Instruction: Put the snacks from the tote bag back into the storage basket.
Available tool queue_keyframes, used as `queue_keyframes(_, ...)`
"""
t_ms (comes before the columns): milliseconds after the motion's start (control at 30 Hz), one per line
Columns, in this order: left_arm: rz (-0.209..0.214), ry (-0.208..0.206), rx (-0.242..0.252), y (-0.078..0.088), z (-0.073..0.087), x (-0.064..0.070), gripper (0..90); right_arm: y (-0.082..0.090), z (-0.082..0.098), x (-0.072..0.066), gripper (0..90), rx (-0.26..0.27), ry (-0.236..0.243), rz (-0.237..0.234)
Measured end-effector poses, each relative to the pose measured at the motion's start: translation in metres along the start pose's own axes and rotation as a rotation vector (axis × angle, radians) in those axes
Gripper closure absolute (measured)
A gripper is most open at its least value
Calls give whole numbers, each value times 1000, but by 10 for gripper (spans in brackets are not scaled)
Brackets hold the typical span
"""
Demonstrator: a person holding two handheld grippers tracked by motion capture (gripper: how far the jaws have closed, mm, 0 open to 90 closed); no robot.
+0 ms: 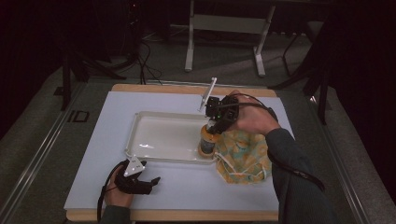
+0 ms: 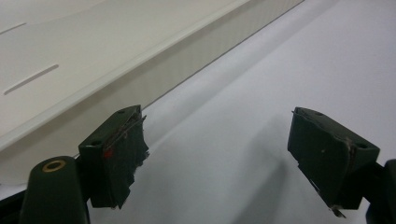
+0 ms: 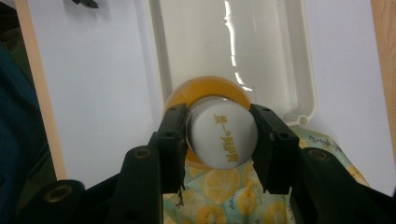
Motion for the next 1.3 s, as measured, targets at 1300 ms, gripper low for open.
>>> queue_keyframes(1300,-1,2,-3,0,0,0,192,-24,3,-6,587,-30,50,-27)
Point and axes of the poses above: each handheld gripper's, and its own axes: y roughly backward along the jaws, z roughly out of its underside, x roughly to its right, the point moved 10 cm from there along -y, roughly forward along the jaws, and after that the axes turned 12 degrees about y, right-handed, at the moved point
